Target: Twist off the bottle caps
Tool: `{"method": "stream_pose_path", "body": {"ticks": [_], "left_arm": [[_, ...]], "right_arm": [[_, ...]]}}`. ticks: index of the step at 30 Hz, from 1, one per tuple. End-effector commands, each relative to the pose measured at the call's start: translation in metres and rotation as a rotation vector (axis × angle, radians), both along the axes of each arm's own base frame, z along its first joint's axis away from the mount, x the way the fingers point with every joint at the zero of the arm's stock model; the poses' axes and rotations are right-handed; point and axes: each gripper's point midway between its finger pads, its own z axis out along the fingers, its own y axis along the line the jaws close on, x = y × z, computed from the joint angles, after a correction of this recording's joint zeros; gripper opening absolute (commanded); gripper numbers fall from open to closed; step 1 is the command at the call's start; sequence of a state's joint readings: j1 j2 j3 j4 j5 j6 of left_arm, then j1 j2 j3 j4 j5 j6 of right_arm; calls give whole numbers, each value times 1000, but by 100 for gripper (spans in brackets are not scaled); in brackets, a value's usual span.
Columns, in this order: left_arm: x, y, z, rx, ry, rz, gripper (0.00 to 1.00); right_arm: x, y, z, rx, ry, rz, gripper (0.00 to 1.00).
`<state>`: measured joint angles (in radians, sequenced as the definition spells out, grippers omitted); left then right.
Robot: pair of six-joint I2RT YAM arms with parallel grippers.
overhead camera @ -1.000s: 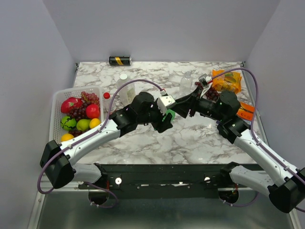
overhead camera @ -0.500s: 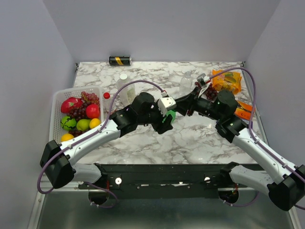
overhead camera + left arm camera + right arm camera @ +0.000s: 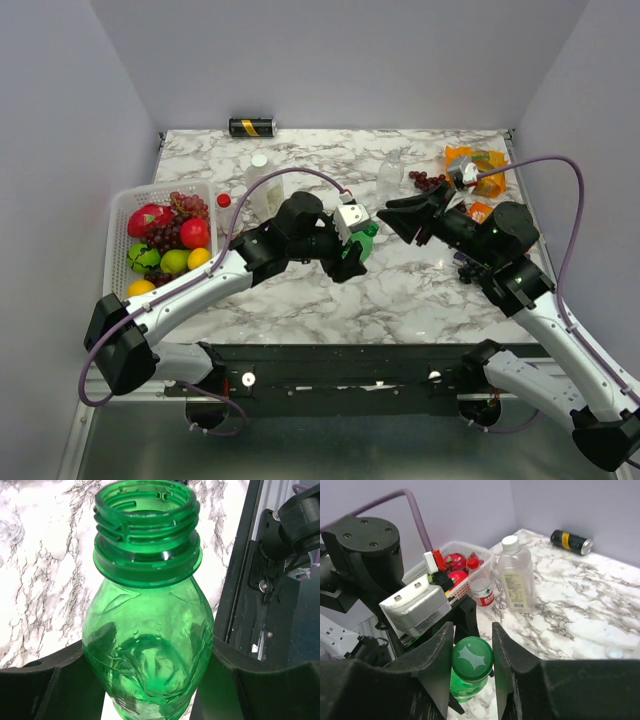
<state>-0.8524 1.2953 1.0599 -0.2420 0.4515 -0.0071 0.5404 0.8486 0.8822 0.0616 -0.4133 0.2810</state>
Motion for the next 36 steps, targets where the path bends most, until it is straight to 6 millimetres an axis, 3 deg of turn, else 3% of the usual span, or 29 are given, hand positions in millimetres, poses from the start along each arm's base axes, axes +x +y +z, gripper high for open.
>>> {"method": "stream_pose_path", "body": {"ticks": [1, 3, 8, 9, 14, 18, 20, 21, 24, 25, 32, 36], "left_arm": [[1, -4, 10, -17, -26, -31, 18], [11, 0, 10, -1, -48, 36, 17], [45, 30, 30, -36, -88, 231, 16], [50, 36, 42, -75, -99, 258, 16], [77, 67, 56, -123, -120, 410, 16], [77, 68, 57, -131, -126, 409, 17], [76, 65, 55, -130, -117, 397, 17], [76, 64, 51, -125, -104, 394, 17], [75, 60, 49, -127, -90, 377, 17], [75, 59, 48, -125, -85, 373, 17], [73, 58, 48, -125, -82, 363, 17], [73, 58, 50, -127, -86, 357, 17]], "right_arm": [[-1, -15, 14, -5, -43, -62, 29], [3, -21, 18, 3, -44, -109, 29], [15, -40, -14, -65, 49, -241, 29], [18, -41, -32, -90, 84, -251, 29], [38, -45, -97, -149, 222, -341, 30], [53, -35, -153, -198, 318, -371, 31], [61, -26, -168, -233, 327, -401, 31], [67, -20, -193, -290, 378, -409, 31], [78, -10, -216, -330, 412, -447, 30], [84, -8, -233, -361, 432, -467, 30], [108, 1, -277, -420, 454, -545, 30], [121, -3, -289, -434, 444, -609, 31]]}}
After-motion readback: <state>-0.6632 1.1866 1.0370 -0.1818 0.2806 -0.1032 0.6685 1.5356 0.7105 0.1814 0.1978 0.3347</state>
